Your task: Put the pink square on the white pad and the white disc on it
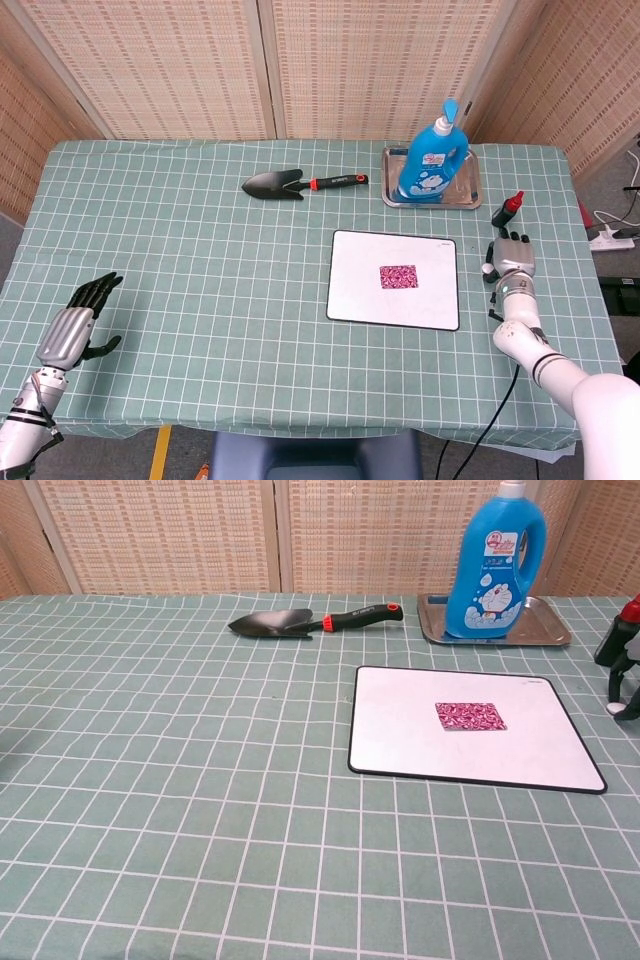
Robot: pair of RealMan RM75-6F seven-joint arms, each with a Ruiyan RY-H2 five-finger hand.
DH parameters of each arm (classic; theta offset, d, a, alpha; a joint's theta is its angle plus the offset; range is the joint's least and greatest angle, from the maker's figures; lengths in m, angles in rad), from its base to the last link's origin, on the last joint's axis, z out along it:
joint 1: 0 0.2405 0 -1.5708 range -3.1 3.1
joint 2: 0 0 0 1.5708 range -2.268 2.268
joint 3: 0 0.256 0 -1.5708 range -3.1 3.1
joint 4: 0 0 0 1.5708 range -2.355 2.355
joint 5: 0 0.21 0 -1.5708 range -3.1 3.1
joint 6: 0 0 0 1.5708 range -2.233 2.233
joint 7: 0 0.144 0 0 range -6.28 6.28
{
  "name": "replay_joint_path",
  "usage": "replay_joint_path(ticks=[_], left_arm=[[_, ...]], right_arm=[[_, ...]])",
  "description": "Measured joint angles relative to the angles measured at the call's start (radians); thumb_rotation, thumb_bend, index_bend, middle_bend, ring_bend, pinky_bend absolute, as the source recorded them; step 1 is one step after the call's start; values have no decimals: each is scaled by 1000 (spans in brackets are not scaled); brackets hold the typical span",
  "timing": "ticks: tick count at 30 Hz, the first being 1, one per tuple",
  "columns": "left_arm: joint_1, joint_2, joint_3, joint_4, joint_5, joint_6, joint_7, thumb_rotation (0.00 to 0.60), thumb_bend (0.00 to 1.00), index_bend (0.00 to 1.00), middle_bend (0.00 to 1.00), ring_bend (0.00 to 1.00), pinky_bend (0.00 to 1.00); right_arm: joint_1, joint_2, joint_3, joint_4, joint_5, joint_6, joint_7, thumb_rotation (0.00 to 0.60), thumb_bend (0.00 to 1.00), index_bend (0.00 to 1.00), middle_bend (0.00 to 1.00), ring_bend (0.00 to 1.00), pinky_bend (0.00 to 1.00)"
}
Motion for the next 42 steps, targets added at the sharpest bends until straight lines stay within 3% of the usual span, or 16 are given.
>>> replay_joint_path(ticks=[11,21,33,42], left_arm=[[-3,-2,1,3,-2,-9,1,600,234,0,0,0,0],[1,2,-3,-1,-4,4,-3,600,233,0,0,0,0],[23,21,-11,-6,-6,42,-38,600,234,0,0,0,0],[24,26,-14,-6,-5,44,-51,600,233,0,0,0,0]], right_arm=[[-3,23,18,-50,-60,15,55,600,318,523,0,0,0],[-11,75,40,-230,-202,98,131,600,319,538,0,0,0],[35,69,22,-498,-270,279,34,600,320,545,0,0,0],[65,22,6,-512,-245,313,-19,600,321,545,0,0,0]])
